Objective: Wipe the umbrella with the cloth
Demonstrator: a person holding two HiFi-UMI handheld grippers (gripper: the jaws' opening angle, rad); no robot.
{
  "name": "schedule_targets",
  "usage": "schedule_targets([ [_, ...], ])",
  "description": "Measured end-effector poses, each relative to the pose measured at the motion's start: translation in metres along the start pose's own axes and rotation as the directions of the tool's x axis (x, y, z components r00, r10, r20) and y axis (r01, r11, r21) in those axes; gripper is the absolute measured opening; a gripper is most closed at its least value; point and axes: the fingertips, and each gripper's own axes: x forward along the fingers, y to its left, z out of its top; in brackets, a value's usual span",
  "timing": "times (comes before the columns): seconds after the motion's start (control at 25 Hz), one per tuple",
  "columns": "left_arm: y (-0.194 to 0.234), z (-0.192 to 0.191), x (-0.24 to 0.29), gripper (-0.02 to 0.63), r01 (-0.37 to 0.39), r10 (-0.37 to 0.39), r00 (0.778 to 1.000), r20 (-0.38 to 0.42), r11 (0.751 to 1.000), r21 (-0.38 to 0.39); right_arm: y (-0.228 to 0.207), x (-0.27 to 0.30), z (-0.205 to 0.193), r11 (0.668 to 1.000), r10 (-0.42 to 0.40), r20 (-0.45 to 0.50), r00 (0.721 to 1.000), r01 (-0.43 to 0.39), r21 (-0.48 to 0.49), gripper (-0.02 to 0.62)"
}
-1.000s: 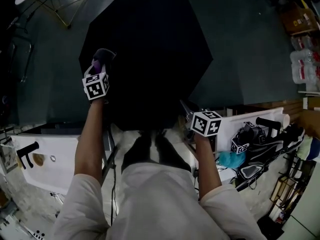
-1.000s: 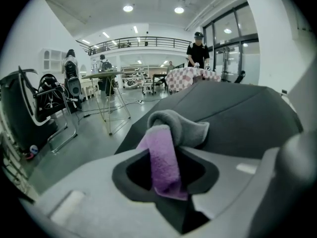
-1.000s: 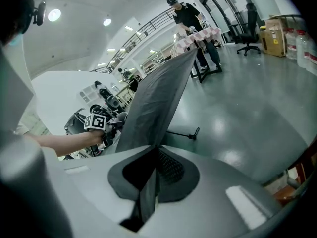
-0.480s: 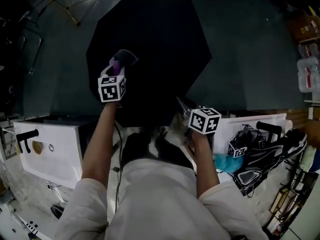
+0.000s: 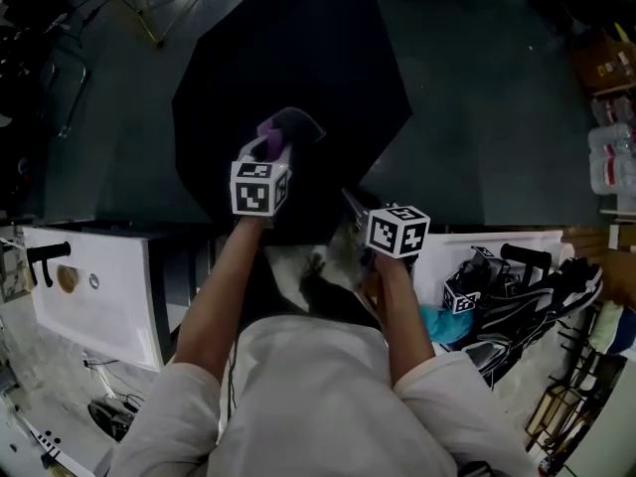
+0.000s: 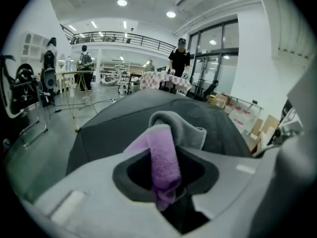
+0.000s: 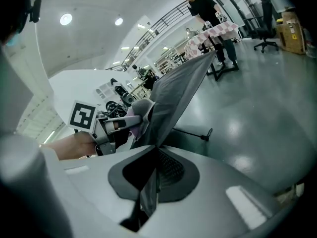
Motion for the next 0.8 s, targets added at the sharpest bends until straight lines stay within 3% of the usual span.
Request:
schedule_targets([
  [0.32, -0.065, -0.013, -0.005, 0.109, 0.172, -0.172, 0.983, -0.066, 0.985, -0.006, -0.001, -0.004, 0.007, 0.999, -0.033, 0.036, 0.999, 0.033, 0.005, 0.006],
  [0.52, -0.091, -0.026, -0.011, 0.109, 0.236, -0.236, 0.969, -0.068, 0.972, -0.009, -0.006, -0.004, 0.006, 0.998, -0.062, 0.026, 0.998, 0.062, -0.011, 0.006],
  [0.68, -0.074, -0.012, -0.027, 0.11, 0.23, -0.23, 0.973, -0.003, 0.973, -0.014, -0.013, -0.005, 0.005, 0.997, -0.083, 0.033, 0.996, 0.083, -0.001, 0.006],
  [0.8, -0.027, 0.007, -0.039, 0.112, 0.152, -0.149, 0.986, 0.07, 0.988, -0.037, -0.017, -0.003, 0.005, 0.995, -0.097, 0.035, 0.995, 0.097, 0.007, 0.007],
])
